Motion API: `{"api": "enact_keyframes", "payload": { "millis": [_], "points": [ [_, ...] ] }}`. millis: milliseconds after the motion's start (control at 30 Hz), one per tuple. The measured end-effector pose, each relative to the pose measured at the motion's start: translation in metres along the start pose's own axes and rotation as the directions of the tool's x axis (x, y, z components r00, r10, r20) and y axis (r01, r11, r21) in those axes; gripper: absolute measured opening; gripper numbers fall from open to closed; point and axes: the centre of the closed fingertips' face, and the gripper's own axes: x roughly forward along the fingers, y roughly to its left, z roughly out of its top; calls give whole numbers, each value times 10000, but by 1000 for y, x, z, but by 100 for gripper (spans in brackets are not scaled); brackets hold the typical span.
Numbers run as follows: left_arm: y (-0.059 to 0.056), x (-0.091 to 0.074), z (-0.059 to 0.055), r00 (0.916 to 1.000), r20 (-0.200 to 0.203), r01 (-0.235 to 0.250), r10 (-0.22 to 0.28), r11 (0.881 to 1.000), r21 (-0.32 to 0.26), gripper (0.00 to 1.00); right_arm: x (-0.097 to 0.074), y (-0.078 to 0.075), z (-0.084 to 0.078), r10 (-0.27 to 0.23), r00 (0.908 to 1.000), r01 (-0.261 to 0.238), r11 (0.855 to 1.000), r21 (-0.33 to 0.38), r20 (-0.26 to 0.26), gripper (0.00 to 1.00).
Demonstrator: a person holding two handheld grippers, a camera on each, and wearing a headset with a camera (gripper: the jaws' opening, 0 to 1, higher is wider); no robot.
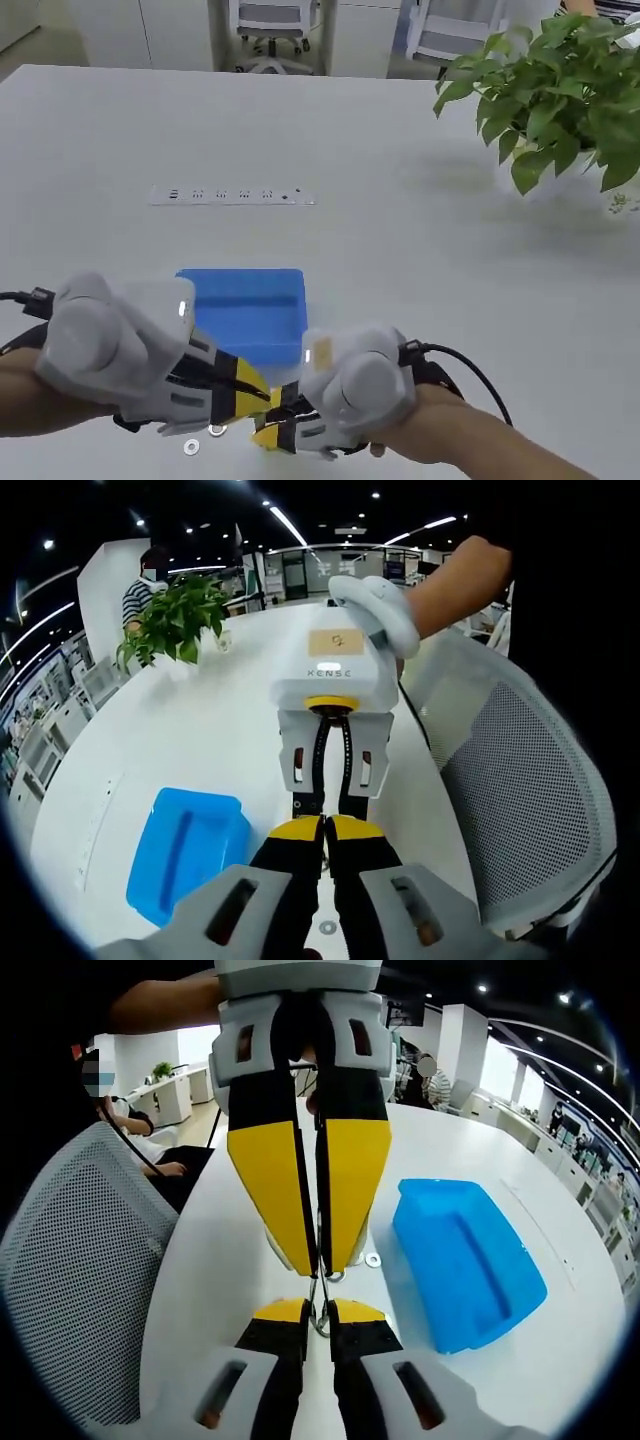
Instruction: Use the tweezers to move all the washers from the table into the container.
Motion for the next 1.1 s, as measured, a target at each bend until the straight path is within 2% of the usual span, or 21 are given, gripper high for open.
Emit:
{"api": "enact_keyframes", "payload": {
  "millis": [333,533,700,867,1100],
  "points": [
    [0,-3,1,9999,4,-154,154,9999,71,6,-1,0,4,-85,9999,84,9999,150,81,9],
    [3,-11,8,9987,343,-364,367,9993,-110,9,-6,-3,11,-178,9995,173,9996,213,243,9],
    [5,-16,11,9967,594,-548,562,9982,-248,17,-11,-7,17,-303,9989,298,9995,139,346,9],
    [6,-23,17,9914,1011,-790,836,9957,-488,28,-15,-9,22,-388,9981,381,9992,144,473,9],
    [8,-29,13,9843,1208,-1128,1288,9849,-1312,46,-20,-13,28,-440,9973,434,9990,101,584,9]
  ]
}}
